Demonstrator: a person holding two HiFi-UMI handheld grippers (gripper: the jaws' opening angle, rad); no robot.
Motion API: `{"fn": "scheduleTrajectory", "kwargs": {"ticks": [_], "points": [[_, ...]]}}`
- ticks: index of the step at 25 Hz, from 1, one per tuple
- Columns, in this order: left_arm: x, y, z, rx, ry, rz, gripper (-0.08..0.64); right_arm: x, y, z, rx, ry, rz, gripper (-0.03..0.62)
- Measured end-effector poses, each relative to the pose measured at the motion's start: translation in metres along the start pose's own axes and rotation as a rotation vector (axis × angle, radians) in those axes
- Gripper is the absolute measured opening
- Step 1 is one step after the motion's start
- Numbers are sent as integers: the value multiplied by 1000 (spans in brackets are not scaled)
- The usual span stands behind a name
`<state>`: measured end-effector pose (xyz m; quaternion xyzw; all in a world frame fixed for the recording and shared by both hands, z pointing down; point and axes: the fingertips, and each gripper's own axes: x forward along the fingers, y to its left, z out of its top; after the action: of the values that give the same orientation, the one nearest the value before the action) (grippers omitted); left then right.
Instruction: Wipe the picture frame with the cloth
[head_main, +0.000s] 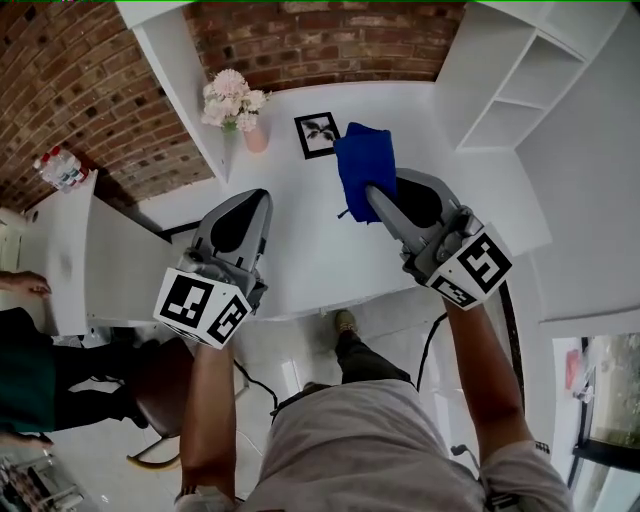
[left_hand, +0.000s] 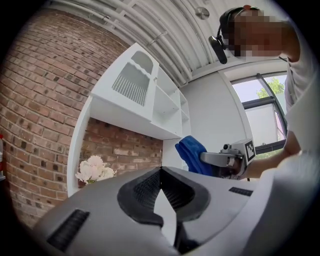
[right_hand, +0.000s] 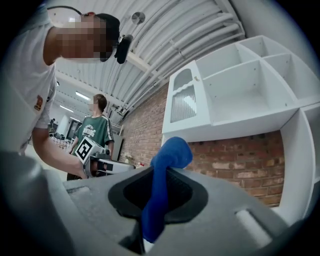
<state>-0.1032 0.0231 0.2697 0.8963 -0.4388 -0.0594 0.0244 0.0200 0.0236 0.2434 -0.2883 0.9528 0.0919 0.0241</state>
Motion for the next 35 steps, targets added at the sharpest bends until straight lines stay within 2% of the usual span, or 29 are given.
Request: {"fn": "scheduleTrajectory", "kwargs": {"ticks": [7, 15, 19, 23, 27, 35], "points": [[78, 46, -30, -27, 55, 40, 0, 30, -84, -30, 32, 28, 26, 49], [151, 93, -69, -55, 212, 114, 0, 61, -159, -64, 71, 87, 71, 49], [173, 114, -83, -96, 286, 138, 0, 79, -190, -79, 108, 116, 69, 49], [184, 137, -94, -157, 356, 162, 0, 100, -205, -94, 167, 142, 68, 49], [196, 152, -109, -206, 422, 152, 0, 118, -211, -111, 202, 177, 71, 49], [217, 164, -165, -356, 570, 130, 27, 148, -217, -145, 257, 259, 48, 49]]}}
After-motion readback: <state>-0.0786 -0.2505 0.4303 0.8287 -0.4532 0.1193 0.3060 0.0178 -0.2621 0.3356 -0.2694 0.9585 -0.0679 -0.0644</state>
